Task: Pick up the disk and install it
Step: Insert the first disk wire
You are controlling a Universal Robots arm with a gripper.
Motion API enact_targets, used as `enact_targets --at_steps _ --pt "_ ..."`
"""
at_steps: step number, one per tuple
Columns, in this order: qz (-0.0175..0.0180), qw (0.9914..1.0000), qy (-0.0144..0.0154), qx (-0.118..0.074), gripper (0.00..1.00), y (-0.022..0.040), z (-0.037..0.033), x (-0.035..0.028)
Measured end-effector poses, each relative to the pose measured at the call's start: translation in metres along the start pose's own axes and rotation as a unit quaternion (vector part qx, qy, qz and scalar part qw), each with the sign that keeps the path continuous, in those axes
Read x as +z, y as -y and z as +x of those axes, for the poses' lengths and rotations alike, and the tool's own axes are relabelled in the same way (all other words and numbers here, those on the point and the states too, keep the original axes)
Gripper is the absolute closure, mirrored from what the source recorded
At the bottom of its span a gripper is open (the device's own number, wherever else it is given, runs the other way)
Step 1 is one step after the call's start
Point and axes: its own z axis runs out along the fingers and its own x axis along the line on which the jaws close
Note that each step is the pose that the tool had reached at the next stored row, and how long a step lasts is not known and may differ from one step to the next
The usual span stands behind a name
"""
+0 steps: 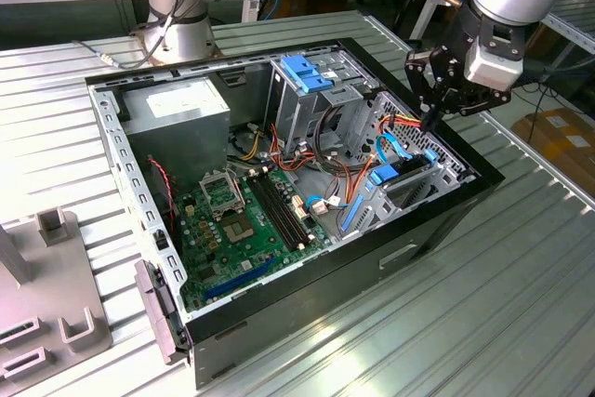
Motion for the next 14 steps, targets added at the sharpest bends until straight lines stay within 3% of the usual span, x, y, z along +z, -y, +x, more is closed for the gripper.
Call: enact_targets --at_steps 3,7,12,14 --pt "-0.0003 0.99997 -0.0013 0.007 0.84 0.0000 0.0000 -0.0001" --pt "-0.0017 0.99928 -0.0066 0.037 0.84 -0.0001 -0.0001 0.0000" --pt "-0.0035 0.99707 -0.0131 0.075 0.84 -0.0001 -0.0001 0.0000" --pt "-0.0041 0.99577 -0.0158 0.090 0.84 -0.0001 -0.0001 0.0000"
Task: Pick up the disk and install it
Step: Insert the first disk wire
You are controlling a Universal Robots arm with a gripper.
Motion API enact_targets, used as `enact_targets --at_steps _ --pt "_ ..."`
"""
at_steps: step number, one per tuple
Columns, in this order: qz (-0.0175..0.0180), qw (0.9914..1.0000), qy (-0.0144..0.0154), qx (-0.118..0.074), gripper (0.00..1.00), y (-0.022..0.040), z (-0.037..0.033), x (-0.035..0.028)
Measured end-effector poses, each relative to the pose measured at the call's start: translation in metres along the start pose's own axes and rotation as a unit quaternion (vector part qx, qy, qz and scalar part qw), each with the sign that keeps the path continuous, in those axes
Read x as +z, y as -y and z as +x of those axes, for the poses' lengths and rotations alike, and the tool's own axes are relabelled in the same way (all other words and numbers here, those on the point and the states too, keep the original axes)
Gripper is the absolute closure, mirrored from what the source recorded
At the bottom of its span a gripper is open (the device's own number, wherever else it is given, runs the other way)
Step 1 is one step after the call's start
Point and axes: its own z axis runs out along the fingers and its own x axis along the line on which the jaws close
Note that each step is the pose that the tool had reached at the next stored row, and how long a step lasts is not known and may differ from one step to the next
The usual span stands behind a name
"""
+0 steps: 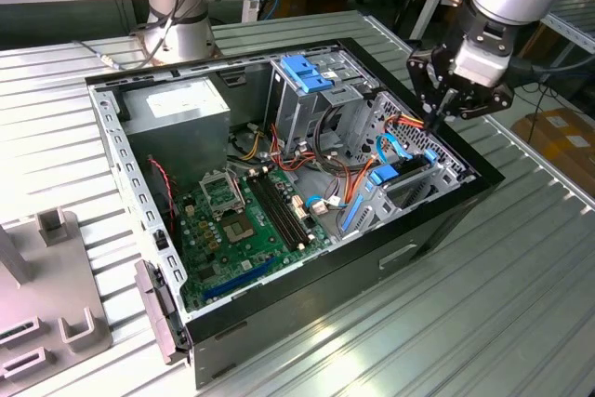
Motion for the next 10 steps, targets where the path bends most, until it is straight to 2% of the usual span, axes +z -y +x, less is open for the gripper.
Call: enact_targets --at_steps 1,3,5,8,9,10 --pt "-0.0002 0.99998 -0.0009 0.005 0.84 0.0000 0.0000 0.0000" --pt "-0.0014 0.99948 -0.0055 0.032 0.84 0.0000 0.0000 0.0000" --pt "-0.0021 0.99896 -0.0079 0.045 0.84 0.0000 -0.0001 0.0000" --pt "-0.0031 0.99767 -0.0117 0.067 0.84 -0.0001 -0.0001 0.0000" --pt "-0.0037 0.99660 -0.0142 0.081 0.84 -0.0001 -0.0001 0.0000" --pt "-0.0039 0.99621 -0.0150 0.086 0.84 -0.0001 -0.0001 0.0000"
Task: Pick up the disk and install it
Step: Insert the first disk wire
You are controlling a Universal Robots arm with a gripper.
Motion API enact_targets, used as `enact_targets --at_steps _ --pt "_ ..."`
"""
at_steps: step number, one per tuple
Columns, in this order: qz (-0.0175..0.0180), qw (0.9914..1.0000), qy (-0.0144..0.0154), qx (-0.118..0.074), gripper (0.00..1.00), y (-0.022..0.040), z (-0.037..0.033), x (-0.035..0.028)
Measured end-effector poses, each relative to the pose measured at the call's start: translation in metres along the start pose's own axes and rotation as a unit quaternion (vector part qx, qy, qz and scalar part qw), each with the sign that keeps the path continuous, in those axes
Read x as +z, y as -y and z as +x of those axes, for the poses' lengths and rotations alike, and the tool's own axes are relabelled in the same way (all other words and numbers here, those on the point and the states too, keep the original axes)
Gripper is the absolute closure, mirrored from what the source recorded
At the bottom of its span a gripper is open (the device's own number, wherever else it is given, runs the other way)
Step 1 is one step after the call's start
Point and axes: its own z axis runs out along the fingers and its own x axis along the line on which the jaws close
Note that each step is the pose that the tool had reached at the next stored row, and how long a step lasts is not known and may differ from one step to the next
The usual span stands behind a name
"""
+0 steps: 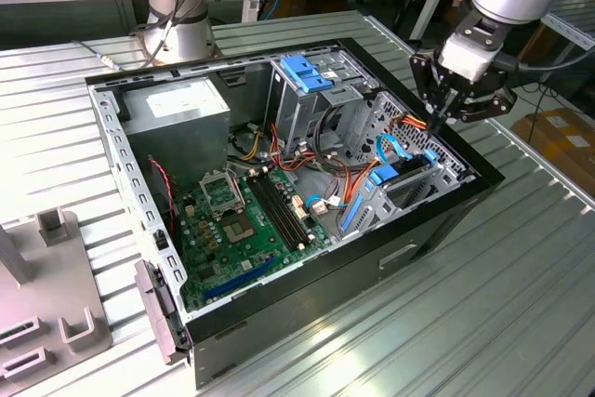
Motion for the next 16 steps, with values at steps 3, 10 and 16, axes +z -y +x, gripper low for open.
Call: enact_targets --at_steps 3,10,16 --pt "-0.0011 0.99972 -0.0041 0.023 0.84 0.0000 0.0000 0.0000" --pt "-0.0030 0.99769 -0.0117 0.067 0.84 -0.0009 -0.0003 -0.0002" --pt "-0.0018 0.99749 -0.0117 0.070 0.84 -0.0128 -0.0044 -0.0024"
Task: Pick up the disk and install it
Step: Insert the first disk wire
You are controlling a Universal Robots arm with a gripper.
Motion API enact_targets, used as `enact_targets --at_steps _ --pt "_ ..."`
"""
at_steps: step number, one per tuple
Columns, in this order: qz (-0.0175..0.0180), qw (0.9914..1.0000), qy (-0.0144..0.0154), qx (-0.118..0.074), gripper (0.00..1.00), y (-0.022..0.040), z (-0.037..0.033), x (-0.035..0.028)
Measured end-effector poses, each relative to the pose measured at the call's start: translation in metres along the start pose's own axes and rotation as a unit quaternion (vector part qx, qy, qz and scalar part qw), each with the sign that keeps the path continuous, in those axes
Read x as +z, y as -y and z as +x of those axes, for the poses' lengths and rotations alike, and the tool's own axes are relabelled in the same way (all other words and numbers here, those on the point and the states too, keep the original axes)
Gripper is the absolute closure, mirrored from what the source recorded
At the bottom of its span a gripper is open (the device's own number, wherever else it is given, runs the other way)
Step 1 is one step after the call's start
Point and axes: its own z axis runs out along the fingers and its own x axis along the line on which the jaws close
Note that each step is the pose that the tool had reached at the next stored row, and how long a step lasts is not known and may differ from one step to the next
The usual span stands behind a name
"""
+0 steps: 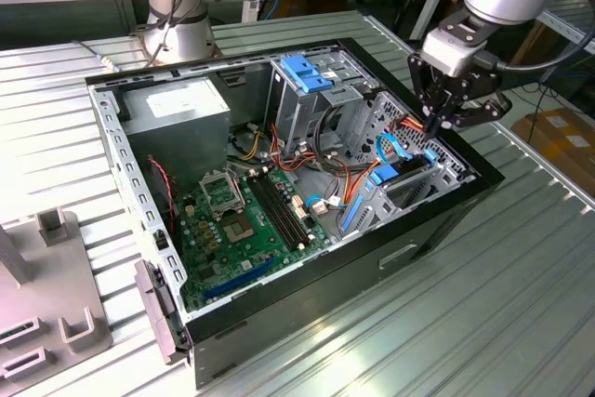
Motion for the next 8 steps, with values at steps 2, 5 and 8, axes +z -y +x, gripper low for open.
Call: enact_targets --at_steps 2,5,8 --pt "0.0000 1.00000 -0.0001 0.002 0.84 -0.0036 -0.0007 -0.0007" --pt "-0.0002 0.99997 -0.0011 0.008 0.84 -0.0076 -0.0015 -0.0014" --pt "-0.0009 0.99971 -0.0039 0.024 0.84 -0.0101 -0.0020 -0.0018"
